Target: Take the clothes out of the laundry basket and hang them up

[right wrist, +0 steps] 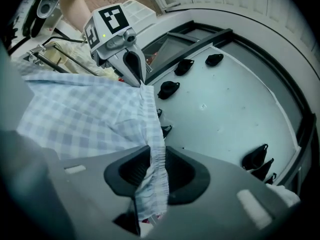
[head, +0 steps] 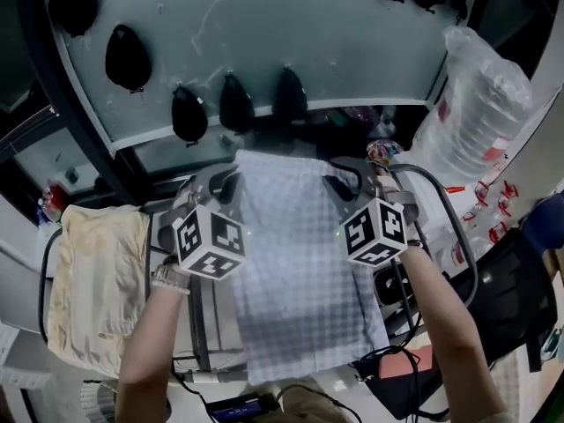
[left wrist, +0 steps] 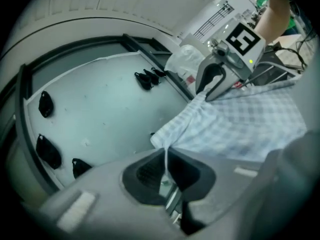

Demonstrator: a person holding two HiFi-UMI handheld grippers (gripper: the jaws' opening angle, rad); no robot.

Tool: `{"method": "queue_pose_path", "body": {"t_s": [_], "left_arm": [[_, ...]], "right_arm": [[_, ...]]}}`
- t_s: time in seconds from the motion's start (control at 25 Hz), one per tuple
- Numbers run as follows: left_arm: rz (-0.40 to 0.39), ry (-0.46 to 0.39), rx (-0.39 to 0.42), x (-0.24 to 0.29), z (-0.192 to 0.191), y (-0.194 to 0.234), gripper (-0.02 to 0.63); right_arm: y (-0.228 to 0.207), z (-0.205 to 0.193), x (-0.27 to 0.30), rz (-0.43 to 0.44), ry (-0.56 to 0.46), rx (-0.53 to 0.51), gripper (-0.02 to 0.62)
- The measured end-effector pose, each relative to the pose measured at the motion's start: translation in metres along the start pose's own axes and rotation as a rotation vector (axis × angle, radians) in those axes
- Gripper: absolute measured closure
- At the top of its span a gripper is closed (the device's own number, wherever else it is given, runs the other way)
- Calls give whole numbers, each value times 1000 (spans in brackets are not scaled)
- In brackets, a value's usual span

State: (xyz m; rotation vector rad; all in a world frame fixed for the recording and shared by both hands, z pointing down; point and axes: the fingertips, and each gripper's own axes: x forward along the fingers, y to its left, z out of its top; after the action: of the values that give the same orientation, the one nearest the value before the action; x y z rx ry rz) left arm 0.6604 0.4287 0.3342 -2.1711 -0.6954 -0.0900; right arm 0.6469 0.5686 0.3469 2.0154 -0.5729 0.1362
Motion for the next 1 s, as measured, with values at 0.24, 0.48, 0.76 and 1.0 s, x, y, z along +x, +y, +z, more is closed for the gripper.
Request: {"method": "queue_pose_path", "body": {"t_s": [0.24,0.48,0.76,1.0], "left_arm": [[51,46,-31,31,-13,30,598],[98,67,2,60,-14,66,598],[77,125,-5,96,-46,68,597],[-3,207,-89,122,-103,21,595]], "right_arm": [[-20,5,43,15,-46,-21,500],[-47,6,83,20,-78,5,500],[-40,-4,132,77,-76,31,500],[24,-37,166,214,-14,53,500]]}}
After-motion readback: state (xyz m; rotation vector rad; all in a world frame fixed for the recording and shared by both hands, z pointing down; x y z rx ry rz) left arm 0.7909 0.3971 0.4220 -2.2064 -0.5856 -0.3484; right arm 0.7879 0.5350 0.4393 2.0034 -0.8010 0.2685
